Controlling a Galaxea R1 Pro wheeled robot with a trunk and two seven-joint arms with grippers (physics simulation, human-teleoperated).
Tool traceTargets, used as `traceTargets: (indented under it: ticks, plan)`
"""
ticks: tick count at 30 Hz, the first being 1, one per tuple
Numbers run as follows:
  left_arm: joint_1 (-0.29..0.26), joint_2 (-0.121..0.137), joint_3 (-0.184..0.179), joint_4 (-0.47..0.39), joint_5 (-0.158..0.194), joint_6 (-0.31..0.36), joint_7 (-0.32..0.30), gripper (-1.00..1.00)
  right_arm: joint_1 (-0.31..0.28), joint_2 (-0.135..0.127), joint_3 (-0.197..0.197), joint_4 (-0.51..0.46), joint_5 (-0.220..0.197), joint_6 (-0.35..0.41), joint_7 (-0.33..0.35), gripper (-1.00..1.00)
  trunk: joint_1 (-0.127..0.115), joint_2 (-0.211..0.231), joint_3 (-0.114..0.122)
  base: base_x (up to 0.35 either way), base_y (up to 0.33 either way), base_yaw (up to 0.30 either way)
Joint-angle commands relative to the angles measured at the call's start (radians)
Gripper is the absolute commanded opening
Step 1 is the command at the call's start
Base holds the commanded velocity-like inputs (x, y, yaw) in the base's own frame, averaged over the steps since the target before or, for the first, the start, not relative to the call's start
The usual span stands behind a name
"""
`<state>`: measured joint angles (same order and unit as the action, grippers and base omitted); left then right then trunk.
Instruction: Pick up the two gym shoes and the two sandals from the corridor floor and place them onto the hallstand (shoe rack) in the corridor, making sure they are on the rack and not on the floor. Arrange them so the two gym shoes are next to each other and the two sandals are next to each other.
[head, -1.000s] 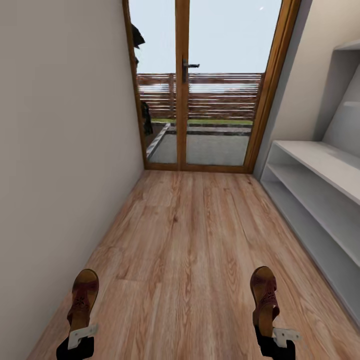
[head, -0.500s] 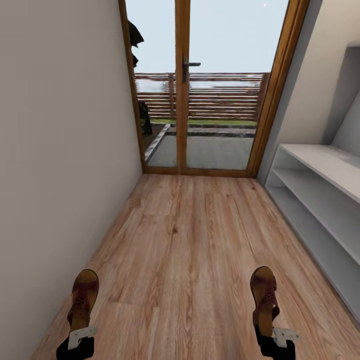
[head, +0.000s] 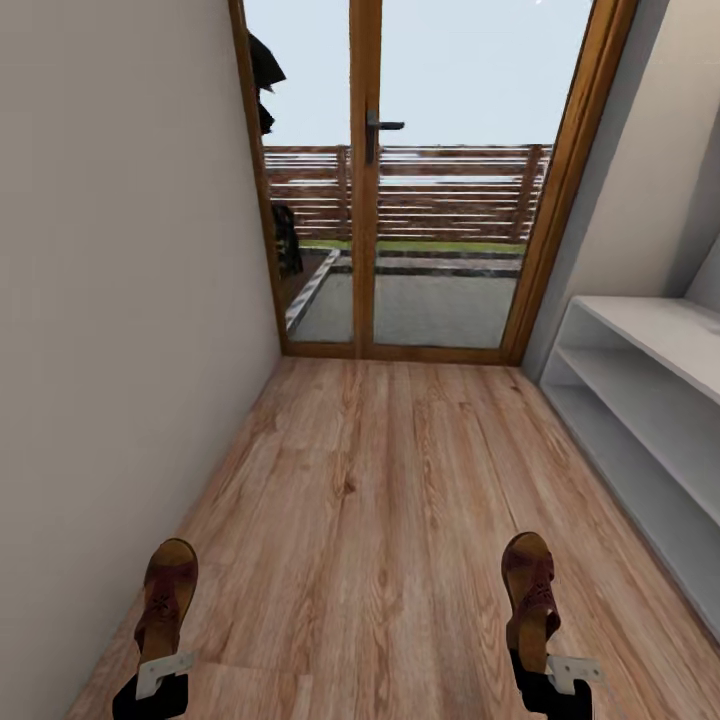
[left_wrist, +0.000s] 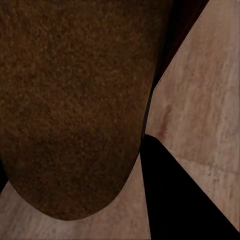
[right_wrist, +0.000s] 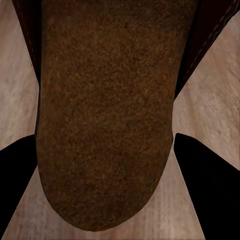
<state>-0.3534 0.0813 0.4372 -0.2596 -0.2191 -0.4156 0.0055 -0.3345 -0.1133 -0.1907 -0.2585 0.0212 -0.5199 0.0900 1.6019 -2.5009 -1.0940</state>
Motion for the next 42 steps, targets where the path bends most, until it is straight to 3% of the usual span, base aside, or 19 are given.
traceTargets:
  ticks: [1, 20, 42]
  plan:
    - [-0.001, -0.001, 0.008, 0.001, -0.014, -0.003, 0.001, -1.0, -0.001, 0.0, -0.009, 0.001, 0.002, -0.003, 0.009, -1.0, 0.0, 0.0, -0.001, 0.34, 0.0, 0.0]
    - [-0.001, 0.0, 0.008, 0.001, -0.014, -0.004, 0.001, -1.0, 0.0, 0.001, -0.009, 0.001, 0.002, -0.003, 0.007, -1.0, 0.0, 0.0, 0.0, 0.34, 0.0, -0.007]
    - [-0.001, 0.0, 0.008, 0.0, -0.014, -0.005, 0.001, -1.0, 0.0, 0.0, -0.01, 0.002, 0.0, -0.003, 0.007, -1.0, 0.0, 0.0, 0.014, 0.34, 0.0, -0.223]
